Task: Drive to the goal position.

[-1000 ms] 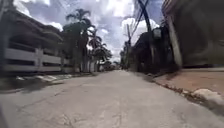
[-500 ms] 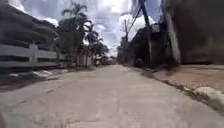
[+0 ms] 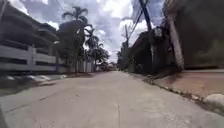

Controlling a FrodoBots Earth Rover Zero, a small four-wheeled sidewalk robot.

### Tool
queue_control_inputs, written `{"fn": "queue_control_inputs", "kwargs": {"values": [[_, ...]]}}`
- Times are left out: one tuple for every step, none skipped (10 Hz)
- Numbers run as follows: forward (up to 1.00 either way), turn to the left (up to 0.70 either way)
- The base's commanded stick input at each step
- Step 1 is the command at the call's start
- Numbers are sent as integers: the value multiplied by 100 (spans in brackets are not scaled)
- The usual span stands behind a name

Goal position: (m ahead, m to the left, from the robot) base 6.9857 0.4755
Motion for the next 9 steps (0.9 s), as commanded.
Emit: {"fn": "queue_control_inputs", "kwargs": {"values": [[50,0],[50,0],[50,0],[50,0],[50,0],[50,0],[50,0],[50,0],[50,0]]}}
